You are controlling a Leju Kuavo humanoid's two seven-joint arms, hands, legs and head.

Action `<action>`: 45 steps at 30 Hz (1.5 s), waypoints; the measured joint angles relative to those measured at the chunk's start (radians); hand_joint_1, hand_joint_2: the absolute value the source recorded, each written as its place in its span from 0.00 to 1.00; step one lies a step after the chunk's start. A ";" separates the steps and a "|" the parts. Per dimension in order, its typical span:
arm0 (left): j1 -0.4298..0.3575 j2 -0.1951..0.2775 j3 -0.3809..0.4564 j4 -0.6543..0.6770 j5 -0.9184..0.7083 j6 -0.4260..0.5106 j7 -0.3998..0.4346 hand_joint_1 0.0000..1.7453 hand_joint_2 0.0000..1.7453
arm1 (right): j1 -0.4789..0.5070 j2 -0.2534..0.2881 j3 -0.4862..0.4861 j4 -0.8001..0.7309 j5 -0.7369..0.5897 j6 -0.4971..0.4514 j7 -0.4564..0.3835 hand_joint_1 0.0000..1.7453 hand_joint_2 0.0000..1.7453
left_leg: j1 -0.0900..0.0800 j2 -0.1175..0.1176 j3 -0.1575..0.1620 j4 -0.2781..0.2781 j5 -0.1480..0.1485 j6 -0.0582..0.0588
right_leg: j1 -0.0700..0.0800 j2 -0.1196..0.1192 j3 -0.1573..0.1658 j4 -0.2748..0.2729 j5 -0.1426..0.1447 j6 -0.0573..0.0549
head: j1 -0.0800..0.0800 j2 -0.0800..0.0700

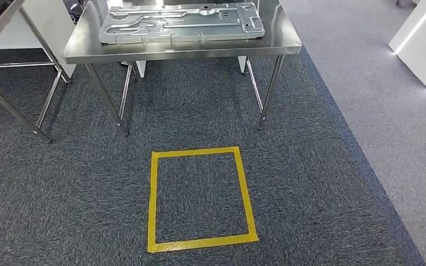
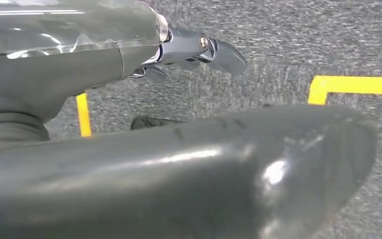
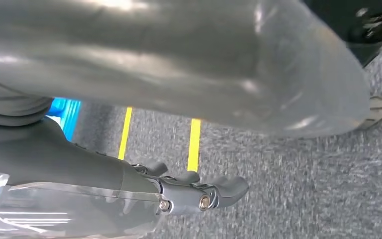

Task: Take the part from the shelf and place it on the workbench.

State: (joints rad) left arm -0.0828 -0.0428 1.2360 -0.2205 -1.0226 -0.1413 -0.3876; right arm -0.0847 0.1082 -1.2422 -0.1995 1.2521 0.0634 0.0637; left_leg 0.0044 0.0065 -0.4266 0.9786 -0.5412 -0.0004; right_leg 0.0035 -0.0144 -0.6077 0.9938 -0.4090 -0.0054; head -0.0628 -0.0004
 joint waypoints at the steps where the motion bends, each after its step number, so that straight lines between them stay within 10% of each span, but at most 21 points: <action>1: -0.001 0.000 0.000 0.000 0.002 0.000 -0.002 0.00 0.00 | 0.001 0.000 0.000 0.000 0.001 0.000 -0.003 0.00 0.00 | -0.002 0.000 0.011 -0.023 -0.007 0.006 | 0.001 -0.001 -0.005 0.004 0.007 0.006 | 0.000 0.000; 4: 0.000 -0.001 0.000 0.000 0.005 0.003 -0.003 0.00 0.00 | 0.000 0.000 0.003 0.000 0.004 0.001 -0.010 0.00 0.00 | 0.000 0.005 -0.013 -0.023 0.015 0.030 | -0.004 0.004 -0.023 0.029 -0.016 0.024 | 0.000 0.000; 7: -0.002 -0.001 0.000 0.000 0.006 0.006 -0.001 0.00 0.00 | 0.001 0.000 0.010 0.000 0.012 0.006 -0.011 0.00 0.00 | -0.003 0.007 -0.052 -0.022 0.048 0.045 | -0.009 0.010 -0.075 0.189 -0.154 0.034 | 0.000 0.000; 9: -0.003 -0.001 0.000 0.000 0.006 0.007 0.000 0.00 0.00 | 0.001 0.000 0.015 0.000 0.016 0.011 -0.010 0.00 0.00 | -0.007 0.007 -0.082 -0.016 0.068 0.045 | -0.012 0.011 -0.090 0.290 -0.186 0.037 | 0.000 0.000; 11: -0.004 -0.001 0.000 0.000 0.007 0.007 0.001 0.00 0.00 | 0.000 0.000 0.018 0.000 0.018 0.011 -0.010 0.00 0.00 | -0.010 0.007 -0.112 -0.008 0.087 0.042 | -0.015 0.011 -0.041 0.266 -0.142 0.035 | 0.000 0.000; 13: -0.005 -0.001 0.000 0.000 0.006 0.007 0.001 0.00 0.00 | -0.002 -0.001 0.021 0.000 0.018 0.007 -0.010 0.00 0.00 | -0.012 0.006 -0.138 0.000 0.103 0.036 | -0.013 0.012 0.067 0.123 -0.107 0.026 | 0.000 0.000; 16: -0.006 -0.002 0.000 0.000 0.006 0.007 -0.001 0.00 0.00 | -0.006 -0.001 0.023 0.000 0.017 0.002 -0.010 0.00 0.00 | -0.010 0.006 -0.158 0.005 0.126 0.020 | -0.002 0.014 0.163 -0.033 -0.118 0.011 | 0.000 0.000; 19: -0.006 -0.001 0.000 0.000 0.006 0.006 -0.004 0.00 0.00 | -0.006 -0.001 0.023 0.000 0.017 0.001 -0.009 0.00 0.00 | -0.007 0.003 -0.175 0.019 0.120 0.004 | -0.003 0.010 0.145 -0.048 -0.095 -0.008 | 0.000 0.000; 24: -0.004 -0.001 0.000 0.000 0.003 0.007 0.000 0.00 0.00 | -0.004 -0.001 0.023 0.000 0.009 -0.001 -0.003 0.00 0.00 | 0.002 0.000 -0.252 0.288 -0.047 -0.012 | -0.001 0.003 0.093 -0.049 -0.055 -0.027 | 0.000 0.000; 26: -0.005 -0.001 0.000 0.000 0.004 0.009 0.006 0.00 0.00 | -0.004 0.000 0.023 0.001 0.008 0.000 0.007 0.00 0.00 | 0.002 0.001 -0.218 0.278 -0.008 -0.013 | -0.001 0.002 0.071 -0.041 -0.043 -0.024 | 0.000 0.000; 30: -0.014 -0.001 0.000 0.000 0.009 0.011 0.014 0.00 0.00 | -0.002 -0.001 0.025 0.001 0.024 0.006 0.034 0.00 0.00 | -0.005 0.046 -0.047 0.014 0.035 -0.003 | 0.005 -0.016 0.045 -0.015 -0.035 -0.013 | 0.000 0.000; 35: -0.014 -0.002 0.000 0.000 0.013 0.011 0.019 0.00 0.00 | -0.003 -0.004 0.029 0.000 0.031 0.015 0.041 0.00 0.00 | -0.004 0.023 -0.046 -0.023 0.040 0.034 | 0.001 -0.019 0.026 0.036 -0.068 0.015 | 0.000 0.000; 38: -0.013 -0.003 0.000 0.000 0.013 0.011 0.019 0.00 0.00 | -0.003 -0.005 0.031 0.000 0.032 0.015 0.041 0.00 0.00 | -0.005 0.001 -0.061 -0.020 0.053 0.044 | -0.005 0.008 -0.053 0.226 -0.176 0.026 | 0.000 0.000; 40: -0.010 -0.003 0.001 0.000 0.013 0.011 0.019 0.00 0.00 | -0.002 -0.005 0.031 0.000 0.033 0.015 0.042 0.00 0.00 | -0.006 -0.019 -0.070 -0.015 0.058 0.044 | -0.008 0.011 -0.080 0.302 -0.196 0.027 | 0.000 0.000; 45: -0.012 -0.008 0.001 0.001 0.013 0.011 0.019 0.00 0.00 | -0.001 -0.010 0.034 0.000 0.033 0.014 0.044 0.00 0.00 | -0.006 -0.068 -0.081 -0.003 0.063 0.033 | -0.007 0.075 0.072 0.017 -0.068 0.006 | 0.000 0.000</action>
State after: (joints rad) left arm -0.0945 -0.0509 1.2366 -0.2197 -1.0098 -0.1300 -0.3681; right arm -0.0854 0.0980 -1.2078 -0.1991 1.2853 0.0778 0.1074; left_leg -0.0015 -0.0618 -0.5073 0.9758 -0.4782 0.0329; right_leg -0.0036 0.0601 -0.5362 1.0105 -0.4771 0.0005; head -0.0627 -0.0004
